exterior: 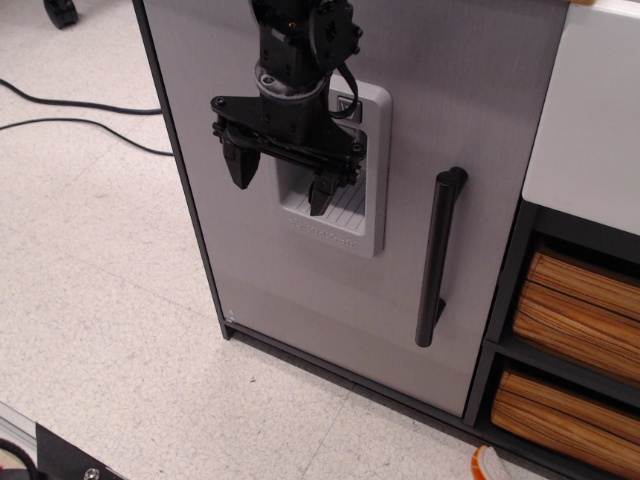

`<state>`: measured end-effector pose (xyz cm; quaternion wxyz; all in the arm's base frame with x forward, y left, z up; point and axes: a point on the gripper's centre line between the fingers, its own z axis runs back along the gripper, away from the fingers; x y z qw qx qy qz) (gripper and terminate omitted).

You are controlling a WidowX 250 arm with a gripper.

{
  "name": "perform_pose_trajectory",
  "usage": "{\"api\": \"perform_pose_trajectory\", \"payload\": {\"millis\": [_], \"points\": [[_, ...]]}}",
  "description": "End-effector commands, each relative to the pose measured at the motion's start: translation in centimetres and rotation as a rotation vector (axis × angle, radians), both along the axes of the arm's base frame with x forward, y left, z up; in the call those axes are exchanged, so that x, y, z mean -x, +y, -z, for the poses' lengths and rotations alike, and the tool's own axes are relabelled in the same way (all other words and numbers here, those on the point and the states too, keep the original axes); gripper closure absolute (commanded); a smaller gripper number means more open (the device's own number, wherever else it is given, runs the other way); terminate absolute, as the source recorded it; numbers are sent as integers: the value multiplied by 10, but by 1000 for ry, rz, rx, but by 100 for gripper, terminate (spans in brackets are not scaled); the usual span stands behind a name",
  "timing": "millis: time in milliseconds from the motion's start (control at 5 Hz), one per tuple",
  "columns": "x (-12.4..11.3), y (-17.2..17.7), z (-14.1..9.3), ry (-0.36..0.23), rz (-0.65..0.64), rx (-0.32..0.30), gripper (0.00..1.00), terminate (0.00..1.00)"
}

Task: Open fridge

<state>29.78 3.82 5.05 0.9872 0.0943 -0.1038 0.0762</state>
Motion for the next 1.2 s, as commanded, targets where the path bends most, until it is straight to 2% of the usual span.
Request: {"api": "perform_pose_trajectory", "payload": {"millis": [0,200,400,600,800,1000], "points": [[0,0,0,0,0,0,0,0],[-2,-35,-1,-61,33,16,0,0],[-9,-61,-6,-69,87,63,0,0],[-20,-80,-9,-106,131,54,0,0],[-35,-90,-13,-144,145,77,0,0],[-48,-98,-16,-153,152,88,0,0]]}}
